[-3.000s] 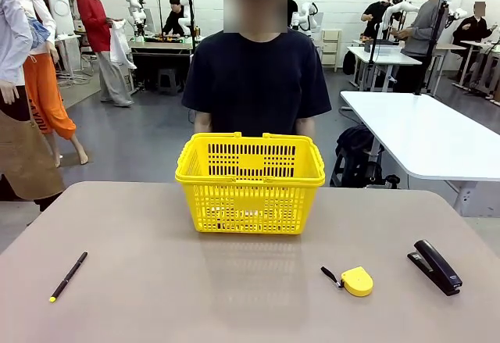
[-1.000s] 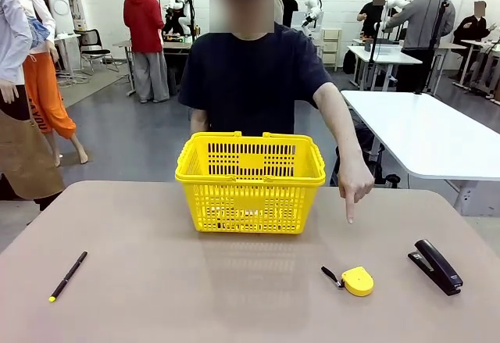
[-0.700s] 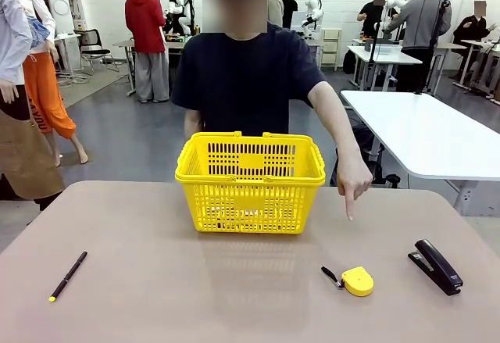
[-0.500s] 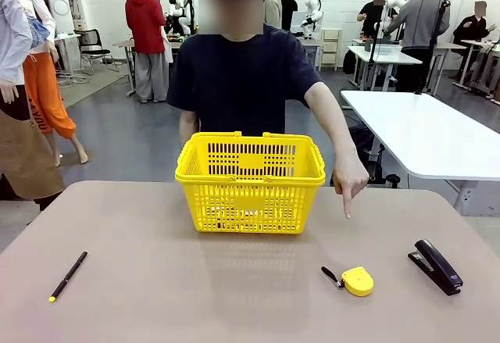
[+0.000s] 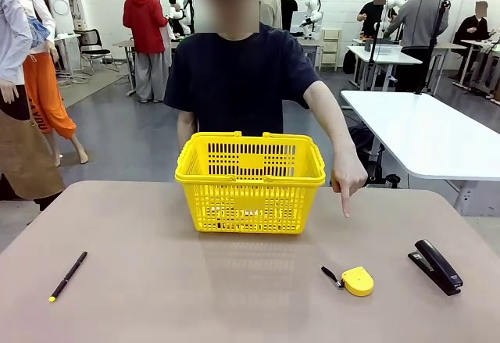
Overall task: Place the items the person wants into the basket.
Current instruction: Pick up the item the person points to and place it in the Market Basket.
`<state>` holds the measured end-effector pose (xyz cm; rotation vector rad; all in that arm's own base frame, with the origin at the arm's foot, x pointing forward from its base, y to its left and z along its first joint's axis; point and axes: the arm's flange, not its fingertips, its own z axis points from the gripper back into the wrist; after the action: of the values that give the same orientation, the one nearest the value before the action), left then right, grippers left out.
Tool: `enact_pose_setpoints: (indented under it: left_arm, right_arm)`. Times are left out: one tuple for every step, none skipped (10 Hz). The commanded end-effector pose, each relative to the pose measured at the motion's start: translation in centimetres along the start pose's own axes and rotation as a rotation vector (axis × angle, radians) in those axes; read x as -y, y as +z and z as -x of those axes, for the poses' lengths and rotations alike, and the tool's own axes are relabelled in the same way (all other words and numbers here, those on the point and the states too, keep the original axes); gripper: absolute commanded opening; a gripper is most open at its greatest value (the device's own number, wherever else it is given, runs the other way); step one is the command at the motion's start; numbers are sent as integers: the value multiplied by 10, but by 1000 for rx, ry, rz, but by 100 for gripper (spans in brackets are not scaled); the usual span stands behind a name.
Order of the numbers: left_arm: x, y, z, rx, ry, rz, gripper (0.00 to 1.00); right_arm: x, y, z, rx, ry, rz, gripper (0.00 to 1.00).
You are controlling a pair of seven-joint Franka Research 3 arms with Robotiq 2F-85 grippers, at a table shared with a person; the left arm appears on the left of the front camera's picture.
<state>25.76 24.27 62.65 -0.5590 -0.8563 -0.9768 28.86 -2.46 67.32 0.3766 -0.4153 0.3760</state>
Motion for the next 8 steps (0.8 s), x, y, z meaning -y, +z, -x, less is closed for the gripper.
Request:
enact_pose_setpoints:
  left_arm:
    - [-1,3,-1,15,-23,-1,100]
    - [-1,3,-1,15,-23,-1,100]
    - [-1,3,-1,15,-23,-1,100]
    - [-1,3,-1,15,-23,-1,100]
    - [-1,3,-1,15,-23,-1,100]
    - [-1,3,-1,15,-23,-1,100]
    - [-1,3,-1,15,-23,-1,100]
    - [-1,3,-1,15,-23,-1,100]
  right_arm:
    - [-29,-28,-57,-229,-89,94,100]
    - [-43,-77,-73,-297,-94,150,100]
    - [-43,-141,-83,-358,-130,255,100]
    - [-39,-184,-86,-402,-146,294,100]
    - [-33,-212,-84,-401,-138,297,100]
    - [-23,-236,-75,-391,-130,298,100]
    - [-14,-255,-61,-358,-109,311,100]
    - [-8,-269,-54,-301,-93,329,100]
